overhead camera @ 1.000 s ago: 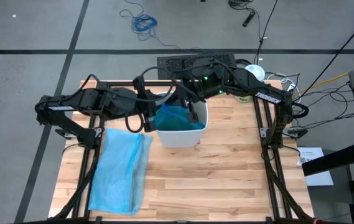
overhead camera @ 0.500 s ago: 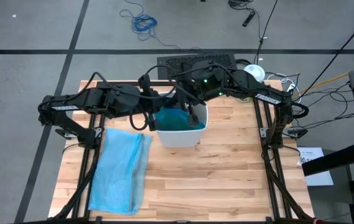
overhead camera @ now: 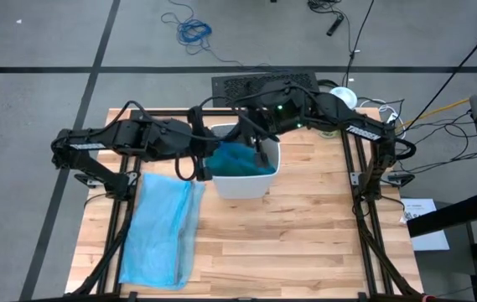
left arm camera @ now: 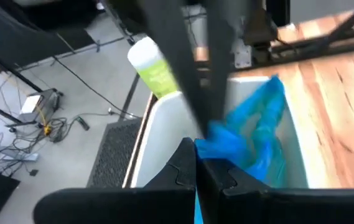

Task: Place trash/remove bag and relplace
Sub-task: Remove the blue trash bag from the white trash bin

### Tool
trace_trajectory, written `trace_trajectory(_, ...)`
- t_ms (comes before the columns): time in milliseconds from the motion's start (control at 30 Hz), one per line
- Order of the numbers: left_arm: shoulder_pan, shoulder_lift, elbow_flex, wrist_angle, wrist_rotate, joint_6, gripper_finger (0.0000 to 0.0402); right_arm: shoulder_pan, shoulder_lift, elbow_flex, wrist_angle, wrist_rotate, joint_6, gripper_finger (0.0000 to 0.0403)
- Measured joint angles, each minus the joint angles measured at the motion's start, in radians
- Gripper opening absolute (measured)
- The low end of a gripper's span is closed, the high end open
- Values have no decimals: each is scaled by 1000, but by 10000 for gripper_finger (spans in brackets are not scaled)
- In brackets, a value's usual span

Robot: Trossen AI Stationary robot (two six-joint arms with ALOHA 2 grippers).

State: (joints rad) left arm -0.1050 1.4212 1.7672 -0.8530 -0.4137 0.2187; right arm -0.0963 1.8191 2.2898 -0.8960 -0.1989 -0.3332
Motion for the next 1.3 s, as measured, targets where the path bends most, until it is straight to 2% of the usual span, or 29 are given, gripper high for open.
trace_trajectory(167,-25,0,0,-17,-2,1,1,0,-28,0,-32,48,-6,0)
trace_trajectory(500,-29,0,0,36,-1,-11,2,13,-46,1,-74,50,6,0)
trace_trajectory(667,-28,0,0,54,39,-30,38,31,-46,1,-80,77,-3,0)
trace_trajectory(967,-28,0,0,71,42,-30,120,34,-46,1,-81,98,-9,0)
trace_trajectory(1300,5,0,0,119,41,-30,135,54,-46,1,-66,98,1,0)
